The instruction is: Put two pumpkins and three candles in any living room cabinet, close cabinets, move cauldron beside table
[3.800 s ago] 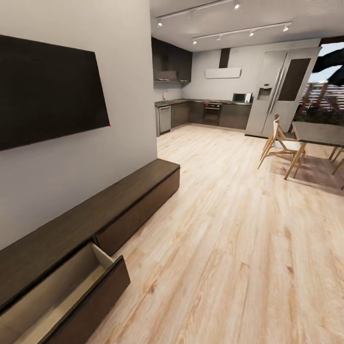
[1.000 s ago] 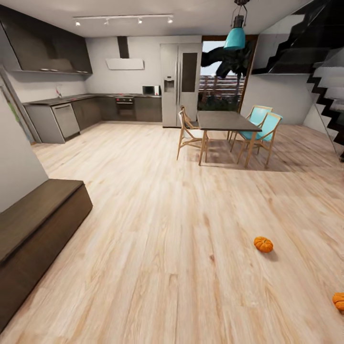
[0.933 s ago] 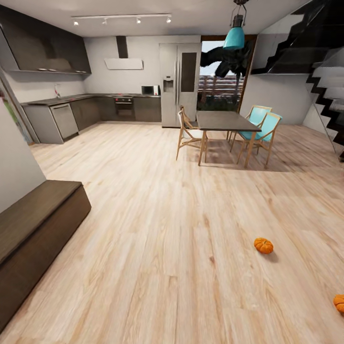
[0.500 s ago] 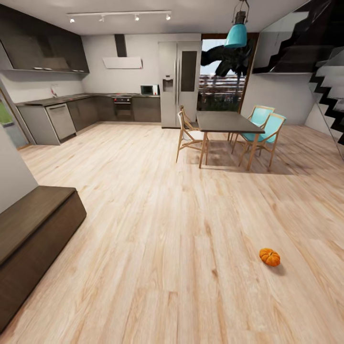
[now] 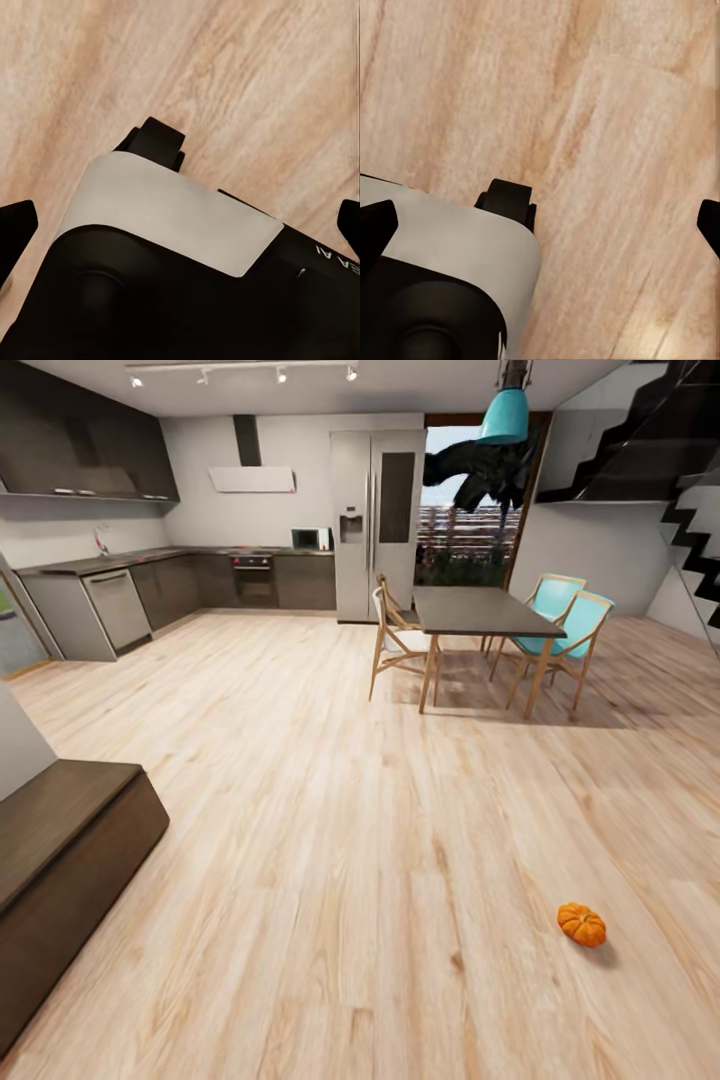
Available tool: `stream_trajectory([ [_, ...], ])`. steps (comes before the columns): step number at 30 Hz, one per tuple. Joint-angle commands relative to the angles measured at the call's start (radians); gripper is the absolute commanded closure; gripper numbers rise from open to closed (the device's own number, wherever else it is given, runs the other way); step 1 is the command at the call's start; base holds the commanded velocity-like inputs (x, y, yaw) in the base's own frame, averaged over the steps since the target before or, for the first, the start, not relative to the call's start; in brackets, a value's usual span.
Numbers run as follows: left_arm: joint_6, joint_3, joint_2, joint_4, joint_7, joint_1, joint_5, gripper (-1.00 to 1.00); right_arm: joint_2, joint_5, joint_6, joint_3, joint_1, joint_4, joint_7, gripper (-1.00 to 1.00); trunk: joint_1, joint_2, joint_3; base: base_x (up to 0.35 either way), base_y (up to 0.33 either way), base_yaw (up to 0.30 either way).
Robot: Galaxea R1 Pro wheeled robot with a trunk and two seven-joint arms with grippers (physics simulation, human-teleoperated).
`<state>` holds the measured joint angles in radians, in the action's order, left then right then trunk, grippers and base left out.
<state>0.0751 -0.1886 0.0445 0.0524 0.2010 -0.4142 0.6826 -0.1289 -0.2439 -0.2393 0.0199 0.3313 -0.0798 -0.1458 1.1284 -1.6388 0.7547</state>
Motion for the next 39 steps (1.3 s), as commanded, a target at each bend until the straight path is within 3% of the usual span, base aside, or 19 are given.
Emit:
stream_trajectory([
  [1,0.0,0.0,0.0,0.0,0.0,0.0,0.0,-1.0,0.0,0.0,0.0,0.0,0.0,0.0,0.0,-1.0,0.0,0.0,0.002,0.33,0.0,0.0],
  [12,0.001,0.001,-0.011,0.001,0.008,0.001,0.003,-1.0,0.002,-0.004,0.0,0.0,0.0,0.0,0.0,-1.0,0.0,0.0,0.019,0.329,0.0,0.0],
  [20,0.001,0.003,-0.055,0.001,0.015,0.022,0.005,-1.0,0.002,-0.008,-0.003,0.0,-0.004,0.0,-0.001,-1.0,0.0,0.0,0.027,0.329,0.001,0.0],
  [39,0.001,0.003,-0.055,0.001,0.015,0.023,0.005,-1.0,0.002,-0.007,-0.003,0.0,-0.005,0.0,-0.001,-1.0,0.0,0.0,0.039,0.329,0.071,0.0],
])
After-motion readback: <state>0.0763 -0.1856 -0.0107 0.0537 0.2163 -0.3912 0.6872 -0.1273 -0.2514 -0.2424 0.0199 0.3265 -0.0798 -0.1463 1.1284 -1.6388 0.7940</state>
